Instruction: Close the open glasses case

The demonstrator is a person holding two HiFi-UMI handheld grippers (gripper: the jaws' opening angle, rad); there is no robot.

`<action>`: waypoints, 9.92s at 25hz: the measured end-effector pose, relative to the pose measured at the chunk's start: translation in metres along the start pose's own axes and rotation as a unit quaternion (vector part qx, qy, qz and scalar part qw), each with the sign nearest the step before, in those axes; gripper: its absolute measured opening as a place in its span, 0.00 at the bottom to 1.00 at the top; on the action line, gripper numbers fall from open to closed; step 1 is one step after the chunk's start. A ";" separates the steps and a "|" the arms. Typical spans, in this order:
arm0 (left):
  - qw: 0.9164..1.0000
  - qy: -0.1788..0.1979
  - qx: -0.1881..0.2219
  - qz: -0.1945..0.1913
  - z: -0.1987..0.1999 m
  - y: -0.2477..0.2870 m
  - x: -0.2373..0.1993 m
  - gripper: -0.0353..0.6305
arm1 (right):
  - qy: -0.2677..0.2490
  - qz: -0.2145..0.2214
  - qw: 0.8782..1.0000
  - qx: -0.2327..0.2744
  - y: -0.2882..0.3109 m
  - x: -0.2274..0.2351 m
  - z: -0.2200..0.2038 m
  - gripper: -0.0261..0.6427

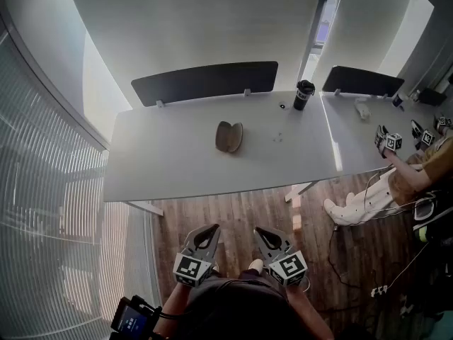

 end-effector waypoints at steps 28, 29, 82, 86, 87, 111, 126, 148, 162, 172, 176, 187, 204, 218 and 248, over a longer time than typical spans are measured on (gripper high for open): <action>0.996 -0.034 -0.084 0.011 -0.009 -0.017 -0.056 0.06 | -0.006 0.009 0.998 -0.062 0.056 -0.027 0.017 0.05; 0.995 -0.037 -0.088 0.014 -0.008 -0.015 -0.059 0.06 | -0.005 0.004 0.998 -0.064 0.057 -0.027 0.019 0.05; 0.987 -0.028 -0.152 0.040 -0.005 0.171 -0.208 0.06 | 0.060 0.025 0.994 -0.090 0.229 0.179 0.016 0.05; 0.990 -0.027 -0.140 0.019 -0.010 0.191 -0.234 0.06 | 0.066 0.005 0.994 -0.092 0.250 0.191 0.022 0.05; 0.990 -0.026 -0.138 0.015 -0.011 0.197 -0.242 0.06 | 0.065 -0.001 0.994 -0.093 0.258 0.193 0.023 0.05; 0.983 -0.048 -0.169 -0.050 -0.063 0.305 -0.329 0.06 | 0.082 -0.047 0.982 -0.164 0.352 0.269 0.004 0.05; 0.968 -0.084 -0.228 -0.055 -0.109 0.335 -0.343 0.06 | 0.099 -0.048 0.975 -0.195 0.376 0.283 -0.014 0.05; 0.961 -0.119 -0.249 -0.037 -0.134 0.338 -0.365 0.06 | 0.094 -0.005 0.963 -0.251 0.416 0.265 -0.052 0.05; 0.959 -0.131 -0.249 -0.038 -0.135 0.335 -0.365 0.06 | 0.070 0.035 0.963 -0.258 0.433 0.250 -0.050 0.05; 0.957 -0.131 -0.253 -0.048 -0.134 0.340 -0.362 0.06 | 0.083 -0.008 0.962 -0.259 0.417 0.267 -0.057 0.05; 0.957 -0.133 -0.253 -0.043 -0.135 0.337 -0.362 0.06 | 0.069 0.016 0.960 -0.269 0.425 0.257 -0.061 0.05; 0.957 -0.140 -0.249 -0.046 -0.137 0.338 -0.362 0.06 | 0.041 0.058 0.961 -0.267 0.453 0.234 -0.050 0.05; 0.956 -0.193 -0.213 -0.049 -0.130 0.335 -0.367 0.06 | 0.007 0.114 0.953 -0.279 0.499 0.203 -0.063 0.05; 0.977 -0.127 -0.154 -0.076 -0.094 0.320 -0.354 0.06 | -0.017 0.143 0.941 -0.308 0.513 0.193 -0.080 0.05; 0.961 -0.109 -0.246 -0.061 -0.113 0.338 -0.328 0.07 | 0.044 0.041 0.956 -0.286 0.371 0.258 -0.100 0.05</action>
Point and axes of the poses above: the fingertips, and each gripper's own axes: y forward along the fingers, x to its right, z out of its top, the point moved 2 cm from there along -y, backward along the fingers, and after that the axes turned 8 degrees about -z, right-handed, at the moved point
